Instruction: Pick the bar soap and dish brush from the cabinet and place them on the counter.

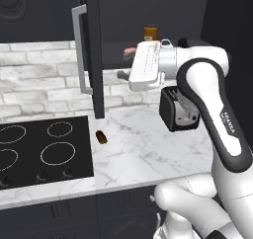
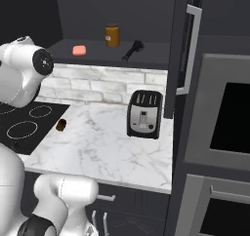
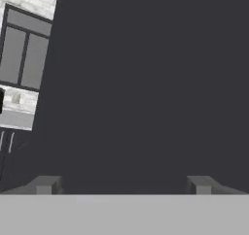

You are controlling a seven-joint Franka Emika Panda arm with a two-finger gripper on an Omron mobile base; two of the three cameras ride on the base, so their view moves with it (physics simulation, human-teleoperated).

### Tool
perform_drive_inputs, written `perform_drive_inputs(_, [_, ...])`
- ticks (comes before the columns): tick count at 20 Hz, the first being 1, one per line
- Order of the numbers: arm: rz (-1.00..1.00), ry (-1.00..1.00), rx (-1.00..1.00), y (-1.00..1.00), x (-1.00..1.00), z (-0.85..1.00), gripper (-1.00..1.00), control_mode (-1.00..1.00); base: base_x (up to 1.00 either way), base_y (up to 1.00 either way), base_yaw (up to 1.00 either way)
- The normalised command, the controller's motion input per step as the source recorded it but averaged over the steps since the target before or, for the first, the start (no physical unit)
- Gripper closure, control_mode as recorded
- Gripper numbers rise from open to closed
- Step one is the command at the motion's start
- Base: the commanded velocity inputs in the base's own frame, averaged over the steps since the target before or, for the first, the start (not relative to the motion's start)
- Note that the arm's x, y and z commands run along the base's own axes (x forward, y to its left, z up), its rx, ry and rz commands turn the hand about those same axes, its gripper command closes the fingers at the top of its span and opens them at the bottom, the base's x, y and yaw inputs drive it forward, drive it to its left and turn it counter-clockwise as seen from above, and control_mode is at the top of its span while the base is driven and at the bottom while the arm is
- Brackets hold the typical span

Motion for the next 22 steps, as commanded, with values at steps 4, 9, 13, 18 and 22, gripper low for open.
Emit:
perform_drive_inputs(4, [-0.18, 0.08, -0.02, -0.41, 0.0, 0.08, -1.0, -1.0, 0.0, 0.0, 0.0])
perform_drive_inputs(9, [-0.22, 0.07, -0.04, -0.43, 0.04, 0.01, -1.0, -1.0, 0.0, 0.0, 0.0])
perform_drive_inputs(13, [-0.25, 0.05, -0.05, -0.35, 0.02, 0.0, -1.0, -1.0, 0.0, 0.0, 0.0])
perform_drive_inputs(18, [-0.28, 0.03, -0.05, -0.22, 0.09, 0.0, -1.0, -1.0, 0.0, 0.0, 0.0])
perform_drive_inputs(22, [-0.3, 0.03, -0.04, -0.19, 0.12, 0.0, -1.0, -1.0, 0.0, 0.0, 0.0])
